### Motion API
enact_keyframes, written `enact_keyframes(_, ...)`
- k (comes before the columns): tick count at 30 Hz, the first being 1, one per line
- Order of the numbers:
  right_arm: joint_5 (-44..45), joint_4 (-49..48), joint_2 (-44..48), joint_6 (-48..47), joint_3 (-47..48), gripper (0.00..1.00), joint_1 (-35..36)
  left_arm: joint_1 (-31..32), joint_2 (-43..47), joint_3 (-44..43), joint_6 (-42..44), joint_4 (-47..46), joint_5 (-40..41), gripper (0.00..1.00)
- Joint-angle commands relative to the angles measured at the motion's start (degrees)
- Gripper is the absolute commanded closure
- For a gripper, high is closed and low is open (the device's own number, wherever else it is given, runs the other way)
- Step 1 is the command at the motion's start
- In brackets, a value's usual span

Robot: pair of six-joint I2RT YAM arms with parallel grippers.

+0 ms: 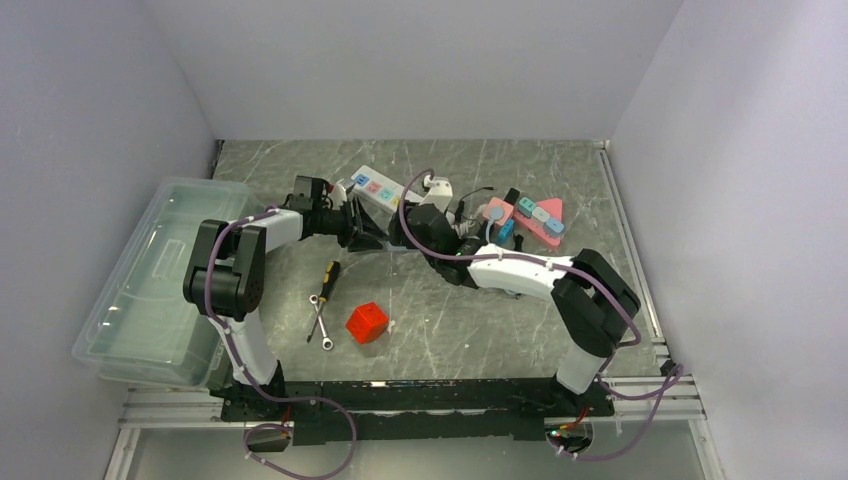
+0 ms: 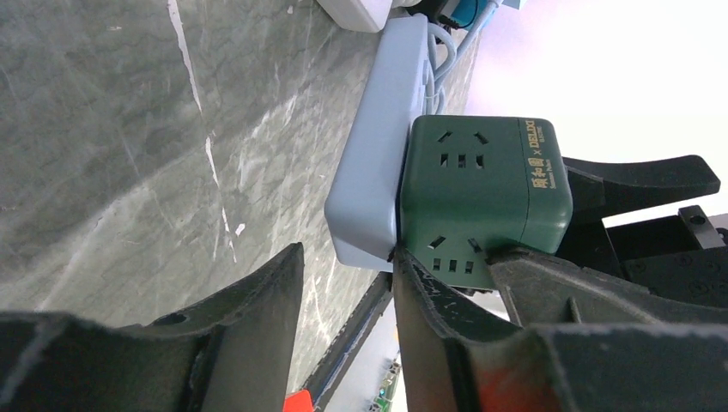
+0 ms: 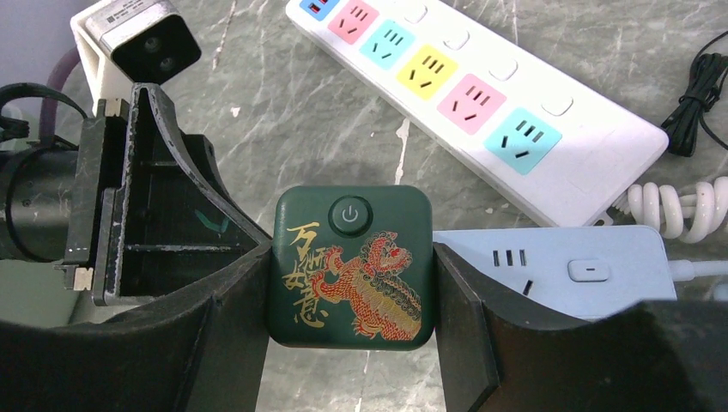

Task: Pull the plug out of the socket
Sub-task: Remove the plug from the socket.

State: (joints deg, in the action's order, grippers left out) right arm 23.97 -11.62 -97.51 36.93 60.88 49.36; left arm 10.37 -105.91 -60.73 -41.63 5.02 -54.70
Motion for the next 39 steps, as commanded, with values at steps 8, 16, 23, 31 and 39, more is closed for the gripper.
enact_keyframes(8, 3.8, -3.7, 0.1, -2.9, -0.3, 1.00, 3.3, 0.8, 0.9, -3.8, 7.1, 11.3, 9.6, 0.50)
enact_keyframes(16, 3.7, -11.1, 0.4, -5.9, -8.1, 1.00, 4.5, 0.4, 4.1, -3.8, 8.9, 12.3, 12.6, 0.41)
enact_keyframes(23, 9.2, -12.5, -1.2, -6.4, -10.7, 1.00, 8.1, 0.4, 4.2, -3.6, 9.0, 12.0, 12.4, 0.41)
enact_keyframes(31, 7.6, -8.3, 0.2, 6.3, -13.6, 1.00, 7.2, 0.5, 4.4, -3.4, 8.9, 11.8, 12.5, 0.44)
enact_keyframes(39, 6.7, -5.0, 5.8, 11.3, -12.1, 1.00, 5.3, 0.5, 11.9, -3.9, 14.1, 12.7, 12.8, 0.31)
